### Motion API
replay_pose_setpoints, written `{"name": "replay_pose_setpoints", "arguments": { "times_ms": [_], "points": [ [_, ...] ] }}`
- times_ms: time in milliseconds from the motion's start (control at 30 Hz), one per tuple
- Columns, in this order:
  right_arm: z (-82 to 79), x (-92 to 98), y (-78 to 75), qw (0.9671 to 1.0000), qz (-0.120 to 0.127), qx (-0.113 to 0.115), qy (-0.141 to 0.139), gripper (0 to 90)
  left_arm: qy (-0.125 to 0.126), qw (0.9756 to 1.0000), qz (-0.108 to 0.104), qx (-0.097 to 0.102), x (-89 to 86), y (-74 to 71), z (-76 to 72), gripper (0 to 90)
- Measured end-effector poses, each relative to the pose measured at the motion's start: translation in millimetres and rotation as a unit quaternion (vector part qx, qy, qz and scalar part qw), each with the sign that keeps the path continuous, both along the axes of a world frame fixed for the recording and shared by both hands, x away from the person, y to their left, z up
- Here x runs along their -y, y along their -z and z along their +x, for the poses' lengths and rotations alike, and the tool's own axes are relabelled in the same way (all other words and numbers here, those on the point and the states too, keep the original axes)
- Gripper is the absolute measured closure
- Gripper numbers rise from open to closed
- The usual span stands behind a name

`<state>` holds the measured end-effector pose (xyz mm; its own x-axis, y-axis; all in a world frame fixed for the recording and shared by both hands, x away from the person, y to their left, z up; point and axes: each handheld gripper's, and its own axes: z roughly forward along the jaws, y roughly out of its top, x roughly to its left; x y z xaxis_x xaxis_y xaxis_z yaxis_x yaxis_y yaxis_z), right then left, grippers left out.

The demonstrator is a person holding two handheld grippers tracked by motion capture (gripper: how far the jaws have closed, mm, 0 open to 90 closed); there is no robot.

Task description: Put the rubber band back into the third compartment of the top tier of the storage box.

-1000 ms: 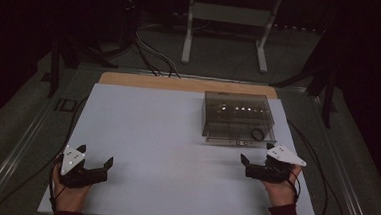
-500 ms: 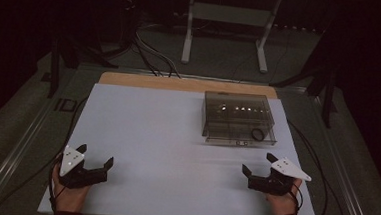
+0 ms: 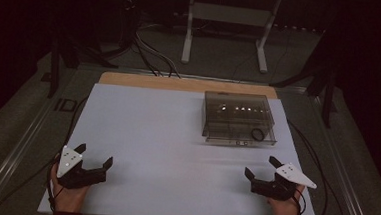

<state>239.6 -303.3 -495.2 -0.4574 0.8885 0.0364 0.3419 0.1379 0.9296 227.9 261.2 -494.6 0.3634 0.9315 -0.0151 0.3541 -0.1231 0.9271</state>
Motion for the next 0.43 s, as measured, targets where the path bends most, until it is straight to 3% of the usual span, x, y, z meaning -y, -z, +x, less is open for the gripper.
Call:
{"name": "replay_pose_setpoints", "arguments": {
  "times_ms": [233, 433],
  "points": [
    [-1.3, -1.8, 0.1, 1.0, 0.0, 0.009, -0.004, 1.1, 0.001, 1.0, -0.006, 0.004, -1.1, -0.2, -0.7, 0.6],
    [1.9, -5.5, 3.9, 0.9999, -0.006, -0.008, -0.007, 1.1, 0.003, 1.0, -0.002, 0.002, 0.5, 0.6, -0.5, 0.6]
  ]
}}
